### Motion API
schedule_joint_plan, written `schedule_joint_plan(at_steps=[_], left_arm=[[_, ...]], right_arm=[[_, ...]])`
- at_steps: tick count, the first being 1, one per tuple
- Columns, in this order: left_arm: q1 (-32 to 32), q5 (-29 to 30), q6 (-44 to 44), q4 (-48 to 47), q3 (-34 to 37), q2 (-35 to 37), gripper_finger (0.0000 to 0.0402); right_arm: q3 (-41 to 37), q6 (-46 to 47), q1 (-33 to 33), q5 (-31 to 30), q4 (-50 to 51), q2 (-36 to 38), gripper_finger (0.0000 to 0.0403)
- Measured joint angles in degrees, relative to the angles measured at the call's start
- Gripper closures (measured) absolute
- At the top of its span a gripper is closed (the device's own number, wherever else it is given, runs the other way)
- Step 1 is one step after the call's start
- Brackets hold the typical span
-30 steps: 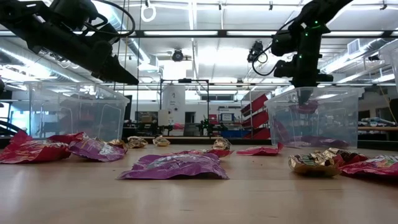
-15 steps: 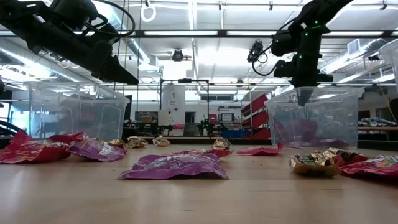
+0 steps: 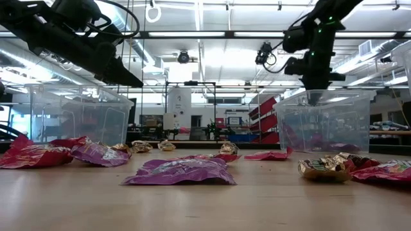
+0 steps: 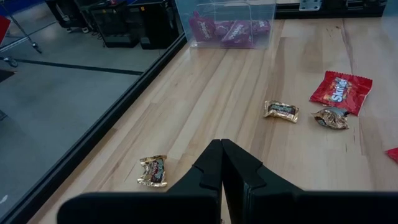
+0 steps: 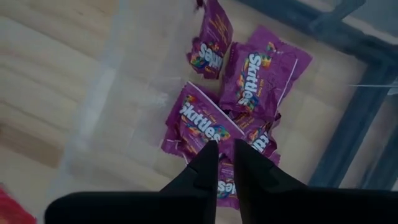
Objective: Sort candy
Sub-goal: Put the purple candy into the top right transparent bin
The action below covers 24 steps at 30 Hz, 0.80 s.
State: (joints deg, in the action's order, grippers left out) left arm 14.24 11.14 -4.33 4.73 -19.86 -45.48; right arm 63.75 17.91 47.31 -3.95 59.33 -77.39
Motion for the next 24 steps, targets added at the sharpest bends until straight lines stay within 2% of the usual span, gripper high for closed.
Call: schedule_joint_plan(at_steps=[6, 10, 16, 24], left_arm=[[0.0, 0.0, 0.2, 0.0, 0.0, 0.0, 0.0393], [0.0, 0.0, 0.5, 0.0, 0.0, 0.0, 0.0393], [0.0, 0.0, 0.5, 1.2, 0.0, 0.0, 0.0393], [0.0, 0.0, 1.9, 1.6, 0.0, 0.0, 0.0393]], right_arm=[[0.0, 0.1, -0.8, 1.3, -0.2, 7.2, 0.0368], [0.0, 0.0, -3.9, 1.4, -1.4, 12.6, 0.0368], [0.0, -0.1, -12.7, 1.5, -6.2, 17.9, 0.0369], [0.0, 0.4, -26.3, 0.8, -16.1, 17.1, 0.0369]])
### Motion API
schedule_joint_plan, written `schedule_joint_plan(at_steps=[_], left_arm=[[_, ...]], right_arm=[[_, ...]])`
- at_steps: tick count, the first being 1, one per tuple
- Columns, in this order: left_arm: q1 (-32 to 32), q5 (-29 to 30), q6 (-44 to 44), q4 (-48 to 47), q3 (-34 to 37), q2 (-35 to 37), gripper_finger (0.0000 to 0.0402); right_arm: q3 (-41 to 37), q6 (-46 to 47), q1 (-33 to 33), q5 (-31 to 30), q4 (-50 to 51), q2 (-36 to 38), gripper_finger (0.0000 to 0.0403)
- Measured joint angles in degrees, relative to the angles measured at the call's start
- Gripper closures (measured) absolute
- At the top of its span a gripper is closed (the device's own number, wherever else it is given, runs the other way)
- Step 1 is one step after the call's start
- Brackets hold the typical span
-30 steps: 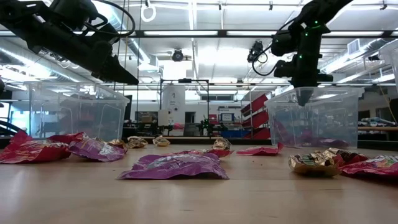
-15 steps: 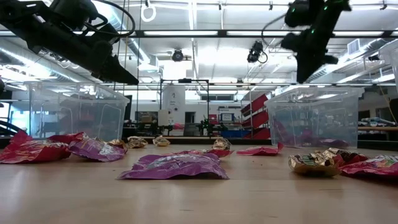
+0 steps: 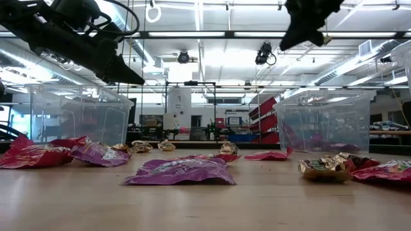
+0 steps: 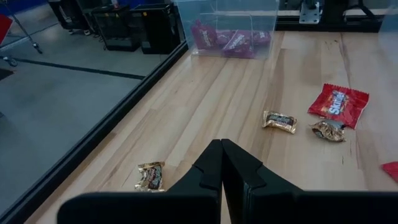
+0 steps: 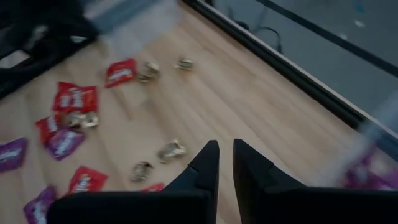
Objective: Sort candy
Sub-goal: Put the purple candy into the top right transparent bin
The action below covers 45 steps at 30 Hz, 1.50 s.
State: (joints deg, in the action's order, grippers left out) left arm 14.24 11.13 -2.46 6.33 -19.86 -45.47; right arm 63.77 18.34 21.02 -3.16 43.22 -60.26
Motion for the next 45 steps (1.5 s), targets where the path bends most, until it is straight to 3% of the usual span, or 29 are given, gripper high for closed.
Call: schedule_joint_plan(at_steps=[13, 23, 28, 38, 42, 45], left_arm=[[0.0, -0.3, 1.3, -0.9, 0.0, 0.0, 0.0393], [0.0, -2.1, 1.7, -1.6, 0.0, 0.0, 0.0393], [0.0, -8.7, 1.7, -1.6, 0.0, 0.0, 0.0393], [-0.2, -30.2, -0.2, -1.6, 0.0, 0.0, 0.0393], [-0.2, -31.5, 1.1, -1.6, 0.0, 0.0, 0.0393], [-0.2, -29.1, 1.6, -1.6, 0.0, 0.0, 0.0393]], right_arm=[[0.0, -4.6, -15.5, -3.7, -12.5, -8.1, 0.0369], [0.0, -10.2, -22.4, -3.8, -21.5, -17.5, 0.0369], [0.0, -13.5, -24.7, -3.8, -23.6, -22.6, 0.0369], [0.0, -18.2, -28.0, -3.0, -33.3, -33.3, 0.0369], [0.0, -18.6, -29.1, -2.8, -35.4, -36.1, 0.0367], [0.0, -19.1, -30.0, -2.6, -36.7, -37.6, 0.0363]])
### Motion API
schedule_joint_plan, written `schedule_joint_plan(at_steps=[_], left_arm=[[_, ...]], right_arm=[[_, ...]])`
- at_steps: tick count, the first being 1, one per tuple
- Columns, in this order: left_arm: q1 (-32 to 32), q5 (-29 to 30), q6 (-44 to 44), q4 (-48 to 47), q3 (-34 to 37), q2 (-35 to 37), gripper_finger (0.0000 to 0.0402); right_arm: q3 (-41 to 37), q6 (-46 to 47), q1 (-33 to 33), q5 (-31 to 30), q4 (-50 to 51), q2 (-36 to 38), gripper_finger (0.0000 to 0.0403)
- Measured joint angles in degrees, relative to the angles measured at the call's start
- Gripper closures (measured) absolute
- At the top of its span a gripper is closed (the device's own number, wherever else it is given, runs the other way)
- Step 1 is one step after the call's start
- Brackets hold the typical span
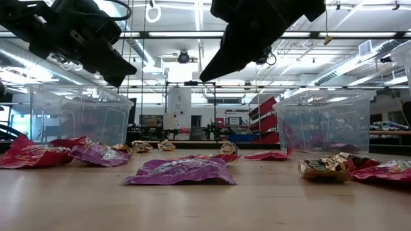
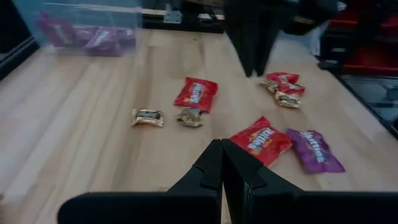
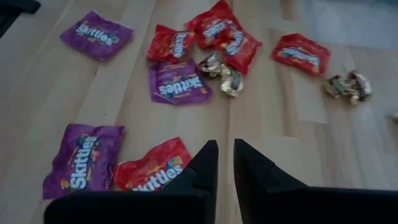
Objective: Sort candy
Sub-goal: Put the purple candy into the top right transparent bin
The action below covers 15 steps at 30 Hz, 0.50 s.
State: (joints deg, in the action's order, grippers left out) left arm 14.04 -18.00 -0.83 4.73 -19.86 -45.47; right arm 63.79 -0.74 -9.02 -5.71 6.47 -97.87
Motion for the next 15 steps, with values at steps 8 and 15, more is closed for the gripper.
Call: schedule_joint_plan(at_steps=[8, 15], left_arm=[[0.1, 8.9, 3.0, 0.7, 0.0, 0.0, 0.0393], [0.0, 8.9, 3.0, 2.6, 0.0, 0.0, 0.0393]], right_arm=[[0.0, -4.6, -3.6, 1.3, -5.7, -4.7, 0.0347], [0.0, -7.0, -5.6, 0.9, -9.5, -7.5, 0.0327]])
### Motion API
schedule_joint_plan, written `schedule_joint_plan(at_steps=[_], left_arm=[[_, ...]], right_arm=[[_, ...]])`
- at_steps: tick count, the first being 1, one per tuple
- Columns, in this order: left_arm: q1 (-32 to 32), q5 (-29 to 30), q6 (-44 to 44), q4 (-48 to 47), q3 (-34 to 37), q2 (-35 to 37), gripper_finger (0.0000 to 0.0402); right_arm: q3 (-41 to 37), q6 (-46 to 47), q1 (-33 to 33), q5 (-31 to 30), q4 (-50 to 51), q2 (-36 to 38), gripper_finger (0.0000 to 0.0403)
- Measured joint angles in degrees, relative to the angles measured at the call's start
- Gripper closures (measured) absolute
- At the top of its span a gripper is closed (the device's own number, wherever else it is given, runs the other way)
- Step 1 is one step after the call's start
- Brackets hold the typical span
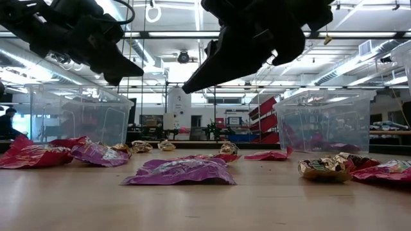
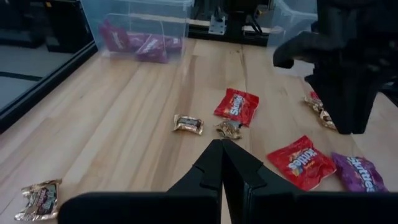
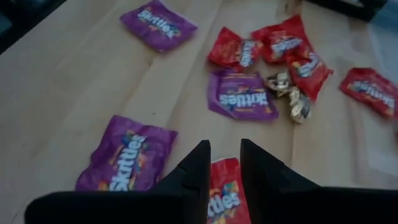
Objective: Sort candy
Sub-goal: Put the purple candy into the top right transparent bin
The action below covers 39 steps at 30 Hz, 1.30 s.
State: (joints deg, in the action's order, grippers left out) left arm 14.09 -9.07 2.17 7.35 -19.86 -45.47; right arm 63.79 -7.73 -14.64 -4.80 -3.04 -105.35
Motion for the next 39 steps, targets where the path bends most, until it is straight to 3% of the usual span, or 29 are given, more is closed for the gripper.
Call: schedule_joint_plan(at_steps=[20, 31, 39], left_arm=[[0.0, 0.0, 1.2, 0.8, 0.0, 0.0, 0.0393], [0.0, 1.6, 1.3, 0.6, 0.0, 0.0, 0.0393], [0.0, 2.0, 1.4, 0.6, 0.0, 0.0, 0.0393]], right_arm=[[0.0, -10.0, -1.7, 6.6, 0.1, -4.4, 0.026], [0.0, -10.8, -2.3, 6.7, 1.4, -5.2, 0.0214], [-0.1, -15.8, -2.3, 7.4, 4.4, -5.2, 0.0204]])
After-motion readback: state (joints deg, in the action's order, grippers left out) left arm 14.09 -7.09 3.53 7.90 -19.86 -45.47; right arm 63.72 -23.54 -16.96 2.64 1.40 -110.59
